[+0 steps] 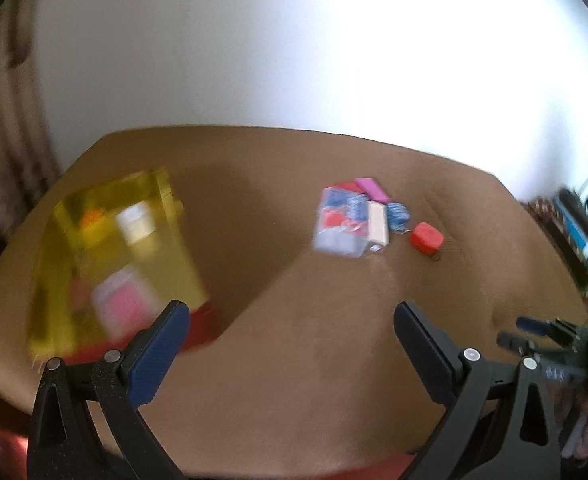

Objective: Organize rigid objects
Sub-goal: 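Grasp the blue-red floss box with the left gripper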

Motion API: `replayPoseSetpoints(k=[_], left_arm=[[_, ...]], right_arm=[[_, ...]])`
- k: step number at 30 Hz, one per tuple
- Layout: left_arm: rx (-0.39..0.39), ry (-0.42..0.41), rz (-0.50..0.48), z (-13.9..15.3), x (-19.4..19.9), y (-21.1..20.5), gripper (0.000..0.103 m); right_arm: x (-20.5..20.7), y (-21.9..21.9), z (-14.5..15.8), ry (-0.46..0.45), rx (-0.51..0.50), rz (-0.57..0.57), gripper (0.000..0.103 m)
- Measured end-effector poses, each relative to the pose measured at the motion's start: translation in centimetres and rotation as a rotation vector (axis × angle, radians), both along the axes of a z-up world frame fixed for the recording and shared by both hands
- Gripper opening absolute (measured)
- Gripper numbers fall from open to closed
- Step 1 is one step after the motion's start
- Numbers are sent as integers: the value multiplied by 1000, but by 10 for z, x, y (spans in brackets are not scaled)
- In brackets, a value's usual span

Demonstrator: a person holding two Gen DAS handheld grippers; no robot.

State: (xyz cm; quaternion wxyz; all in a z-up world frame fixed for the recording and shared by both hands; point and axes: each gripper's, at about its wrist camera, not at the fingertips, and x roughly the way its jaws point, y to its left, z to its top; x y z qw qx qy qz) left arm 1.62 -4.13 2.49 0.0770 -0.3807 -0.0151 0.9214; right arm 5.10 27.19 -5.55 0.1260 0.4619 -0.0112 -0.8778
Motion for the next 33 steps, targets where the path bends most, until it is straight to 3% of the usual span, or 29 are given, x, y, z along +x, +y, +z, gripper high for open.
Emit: replayPoseSetpoints(k=[7, 14, 15, 16, 17, 18, 21, 25, 33], left_arm=[[-103, 1, -104, -9, -79, 64, 101], [-61, -99, -86, -43, -137, 81, 100], [-70, -110, -73, -49, -141, 81, 97], [-68, -126, -64, -54, -144, 81, 86], [-57, -145, -73, -60, -146, 81, 67], [-66, -160, -74, -65, -148, 82, 58], [-66, -173, -74, -68, -149, 80, 57], [-119, -111, -66, -48, -141, 81, 57], [-88, -35, -38, 13, -123, 73, 57]], right_arm=[[-5, -6, 8, 4, -74, 58, 69], [-1, -1, 39, 52, -101, 86, 69], [-1, 2, 41, 61, -104, 77, 69], [-2, 5, 42, 56, -109, 65, 69], [-3, 7, 42, 50, -114, 56, 69], [-6, 10, 40, 41, -124, 42, 69], [-8, 16, 37, 22, -132, 18, 69], [-9, 17, 36, 23, -147, 15, 69], [-13, 9, 20, -15, -137, 28, 69]])
